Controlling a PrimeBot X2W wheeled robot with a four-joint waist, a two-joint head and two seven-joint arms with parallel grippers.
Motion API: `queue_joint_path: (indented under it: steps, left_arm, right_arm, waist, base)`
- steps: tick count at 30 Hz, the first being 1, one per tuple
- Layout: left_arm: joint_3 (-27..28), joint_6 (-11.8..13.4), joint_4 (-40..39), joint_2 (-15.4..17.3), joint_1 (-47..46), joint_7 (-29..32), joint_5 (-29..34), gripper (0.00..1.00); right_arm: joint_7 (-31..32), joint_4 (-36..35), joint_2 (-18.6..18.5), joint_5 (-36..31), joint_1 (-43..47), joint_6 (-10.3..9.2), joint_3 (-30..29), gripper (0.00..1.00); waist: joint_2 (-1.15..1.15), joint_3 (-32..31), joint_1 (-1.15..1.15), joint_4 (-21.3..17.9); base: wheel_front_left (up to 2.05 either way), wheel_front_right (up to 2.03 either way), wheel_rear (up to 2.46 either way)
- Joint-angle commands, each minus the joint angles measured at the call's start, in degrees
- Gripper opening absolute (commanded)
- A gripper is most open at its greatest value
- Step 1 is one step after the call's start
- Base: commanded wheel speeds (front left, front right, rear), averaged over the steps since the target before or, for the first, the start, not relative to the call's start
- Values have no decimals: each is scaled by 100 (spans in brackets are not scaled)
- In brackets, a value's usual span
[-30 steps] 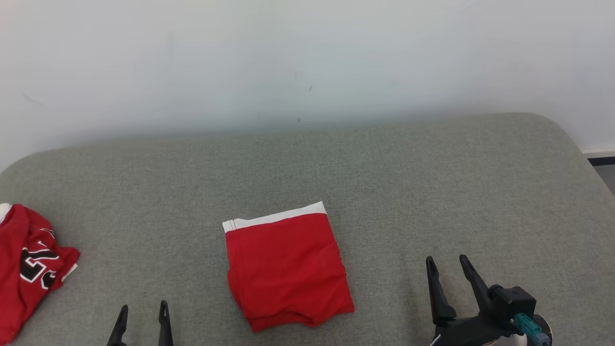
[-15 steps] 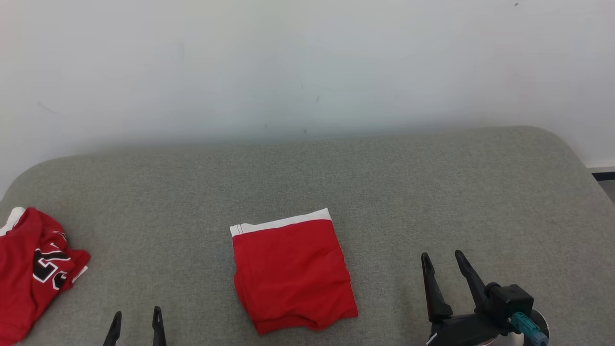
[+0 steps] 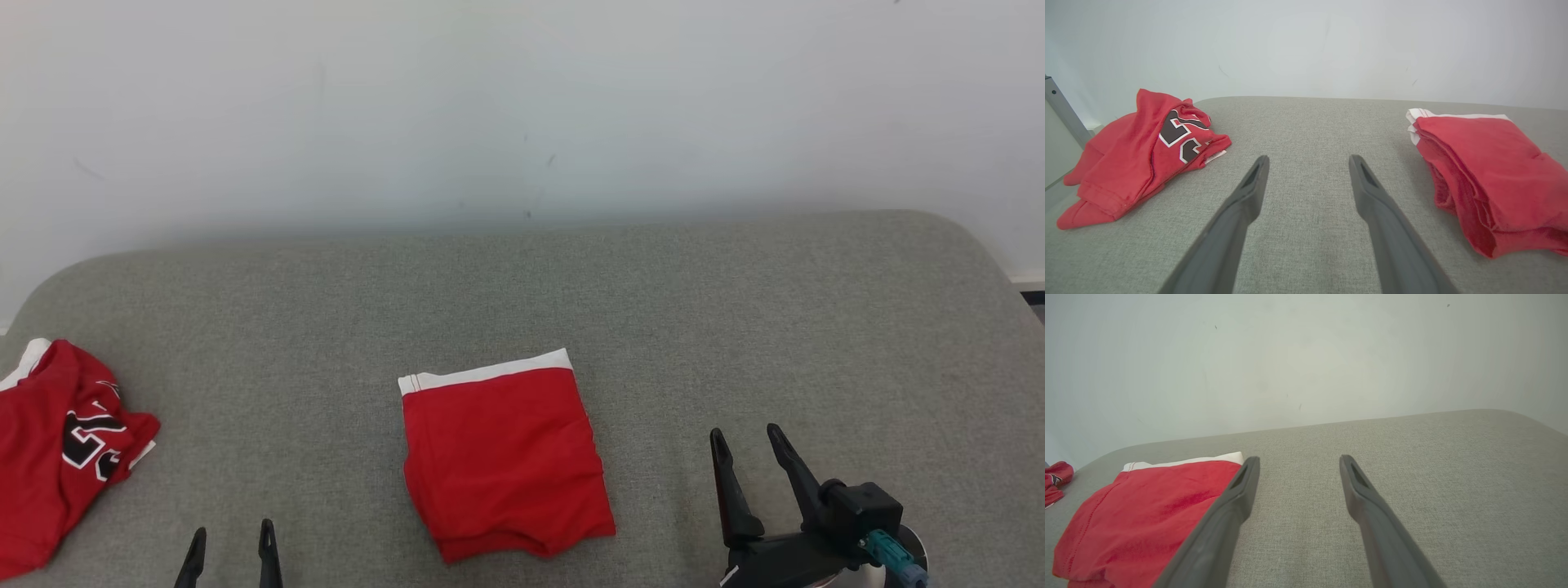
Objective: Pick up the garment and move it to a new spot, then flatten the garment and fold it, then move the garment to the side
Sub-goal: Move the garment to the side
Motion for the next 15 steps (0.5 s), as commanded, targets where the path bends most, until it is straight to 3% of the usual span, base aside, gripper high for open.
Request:
queue_joint_path:
  steps: [1, 15]
  left_arm:
    - [-9, -10, -15, -1, -32, -19, 19, 100]
    - [-282, -6, -13, -2, -257, -19, -171, 100]
  right_arm:
    - [-4, 18, 13, -17, -3, -14, 14, 100]
    - [-3, 160, 13, -105, -203, -15, 196, 100]
  waist:
    - [-1, 50, 0, 24]
    - [-1, 680, 0, 312]
  base:
    - [0, 0, 0]
    - [0, 0, 0]
